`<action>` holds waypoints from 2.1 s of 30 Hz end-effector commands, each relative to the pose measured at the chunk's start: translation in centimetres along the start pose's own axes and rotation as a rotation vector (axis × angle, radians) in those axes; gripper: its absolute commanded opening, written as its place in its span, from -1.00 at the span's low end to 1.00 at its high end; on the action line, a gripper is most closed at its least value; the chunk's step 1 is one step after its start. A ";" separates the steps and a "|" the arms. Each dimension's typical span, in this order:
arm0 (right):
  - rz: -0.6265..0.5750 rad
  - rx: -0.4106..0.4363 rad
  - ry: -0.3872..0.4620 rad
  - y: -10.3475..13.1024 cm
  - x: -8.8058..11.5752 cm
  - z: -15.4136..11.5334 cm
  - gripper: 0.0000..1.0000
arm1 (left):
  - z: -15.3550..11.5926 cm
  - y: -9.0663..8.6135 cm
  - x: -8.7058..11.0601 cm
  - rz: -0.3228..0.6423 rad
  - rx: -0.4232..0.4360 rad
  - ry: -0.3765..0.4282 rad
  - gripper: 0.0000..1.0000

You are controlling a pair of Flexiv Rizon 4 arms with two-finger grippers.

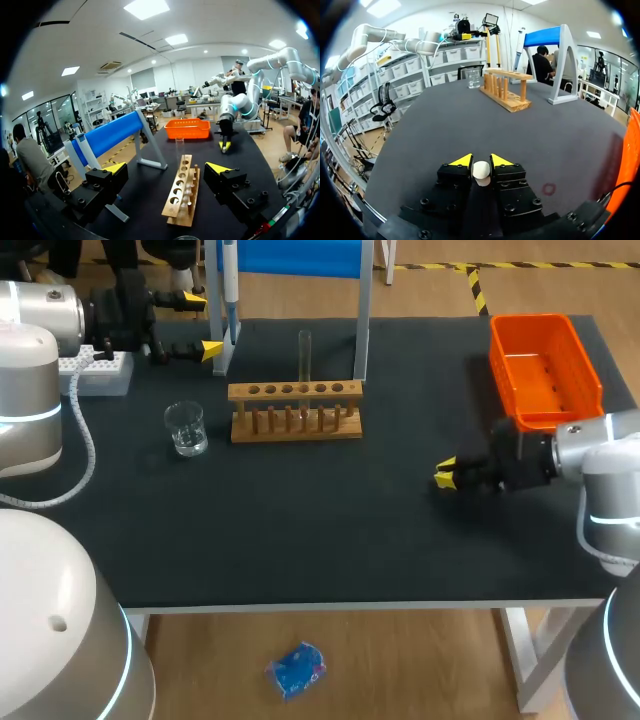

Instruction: Invert the test tube, pick up the pipette, mount the tip to pipette, aspirate from beaker and dispense into the tube, eject the tip, return the pipette, and cap with the stopper.

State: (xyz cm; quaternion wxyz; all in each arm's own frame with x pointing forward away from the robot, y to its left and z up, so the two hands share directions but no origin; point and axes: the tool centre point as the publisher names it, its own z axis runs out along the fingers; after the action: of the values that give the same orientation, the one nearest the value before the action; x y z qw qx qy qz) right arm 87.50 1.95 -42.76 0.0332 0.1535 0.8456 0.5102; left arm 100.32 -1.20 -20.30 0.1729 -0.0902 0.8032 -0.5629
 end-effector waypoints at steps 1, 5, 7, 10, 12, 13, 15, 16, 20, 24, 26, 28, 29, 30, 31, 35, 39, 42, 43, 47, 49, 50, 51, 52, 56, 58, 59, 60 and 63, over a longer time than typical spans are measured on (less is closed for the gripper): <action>-0.002 -0.008 -0.009 0.3 0.2 -0.3 -1.00 | -0.1 0.0 -0.1 -0.001 -0.002 0.005 1.00; -0.007 -0.016 -0.016 0.8 0.2 -0.6 -1.00 | -0.1 0.0 -0.1 -0.001 -0.002 0.005 1.00; -0.009 -0.021 -0.020 1.2 0.3 -0.8 -1.00 | -0.1 0.0 -0.1 -0.001 -0.002 0.005 1.00; -0.012 -0.027 -0.024 1.9 0.4 -1.0 -1.00 | -0.1 0.0 -0.1 -0.001 -0.002 0.005 1.00; -0.015 -0.029 -0.028 2.5 0.4 -1.1 -1.00 | -0.1 0.0 -0.1 -0.001 -0.002 0.005 1.00; -0.016 -0.030 -0.029 2.7 0.5 -1.2 -1.00 | -0.1 0.0 -0.1 -0.001 -0.002 0.005 1.00; -0.022 -0.032 -0.034 3.4 0.6 -1.3 -1.00 | -0.1 0.0 -0.1 -0.001 -0.002 0.005 1.00; -0.021 -0.031 -0.040 3.9 0.6 -1.3 -1.00 | -0.1 0.0 -0.1 -0.001 -0.002 0.005 1.00; -0.034 -0.042 -0.046 5.9 0.8 -1.4 -1.00 | -0.1 0.0 -0.1 -0.001 -0.002 0.005 1.00; -0.057 -0.065 -0.041 8.9 0.9 -1.3 -1.00 | -0.1 0.0 -0.1 -0.001 -0.002 0.005 1.00; -0.080 -0.073 -0.032 10.6 0.8 -1.2 -1.00 | -0.1 0.0 -0.1 -0.001 -0.002 0.005 1.00; -0.098 -0.088 -0.028 12.3 0.7 -1.2 -1.00 | -0.1 0.0 -0.1 -0.001 -0.002 0.005 1.00; -0.106 -0.092 -0.025 13.0 0.6 -1.2 -1.00 | -0.1 0.0 -0.1 -0.001 -0.002 0.005 1.00; -0.119 -0.098 -0.026 13.8 0.6 -1.2 -1.00 | -0.1 0.0 -0.1 -0.001 -0.002 0.005 1.00; -0.133 -0.109 -0.024 14.8 0.5 -1.2 -1.00 | -0.1 0.0 -0.1 -0.001 -0.002 0.005 1.00; -0.167 -0.134 -0.013 17.5 0.3 -1.1 -1.00 | -0.1 0.0 -0.1 -0.001 -0.002 0.005 1.00; -0.172 -0.165 0.004 19.9 0.1 -0.9 -1.00 | -0.1 0.0 -0.1 -0.001 -0.002 0.005 1.00; -0.177 -0.189 0.015 21.3 -0.1 -0.8 -1.00 | -0.1 0.0 -0.1 -0.001 -0.002 0.005 1.00; -0.187 -0.197 0.015 21.8 -0.1 -0.7 -1.00 | -0.1 0.0 -0.1 -0.001 -0.002 0.005 1.00; -0.208 -0.216 0.021 23.5 -0.2 -0.5 -1.00 | -0.1 0.0 -0.1 -0.001 -0.002 0.005 1.00; -0.216 -0.227 0.022 24.5 -0.4 -0.2 -1.00 | -0.1 0.0 -0.1 -0.001 -0.002 0.005 1.00; -0.222 -0.233 0.023 25.1 -0.6 0.0 -1.00 | -0.1 0.0 -0.1 -0.001 -0.002 0.005 1.00; -0.226 -0.235 0.021 25.5 -0.6 0.1 -1.00 | -0.1 0.0 -0.1 -0.001 -0.002 0.005 1.00; -0.227 -0.240 0.022 26.0 -0.7 0.2 -1.00 | -0.1 0.0 -0.1 -0.001 -0.002 0.005 1.00; -0.230 -0.252 0.025 28.1 -1.0 1.1 -1.00 | -0.1 0.0 -0.1 -0.001 -0.002 0.005 1.00; -0.223 -0.255 0.029 28.9 -1.1 1.6 -1.00 | -0.1 0.0 -0.1 -0.001 -0.002 0.005 1.00; -0.222 -0.254 0.029 29.1 -1.1 1.8 -1.00 | -0.1 0.0 -0.1 -0.001 -0.002 0.005 1.00; -0.218 -0.251 0.031 29.4 -1.0 2.1 -1.00 | -0.1 0.0 -0.1 -0.001 -0.002 0.005 1.00; -0.191 -0.230 0.032 29.9 -1.2 2.8 -1.00 | -0.1 0.0 -0.1 -0.001 -0.002 0.005 1.00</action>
State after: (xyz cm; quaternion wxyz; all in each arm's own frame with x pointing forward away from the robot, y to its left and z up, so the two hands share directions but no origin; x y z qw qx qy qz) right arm 95.22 15.77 -18.12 0.0910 0.0562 0.7862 0.6086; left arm 100.32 -1.20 -20.30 0.1728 -0.0902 0.8032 -0.5629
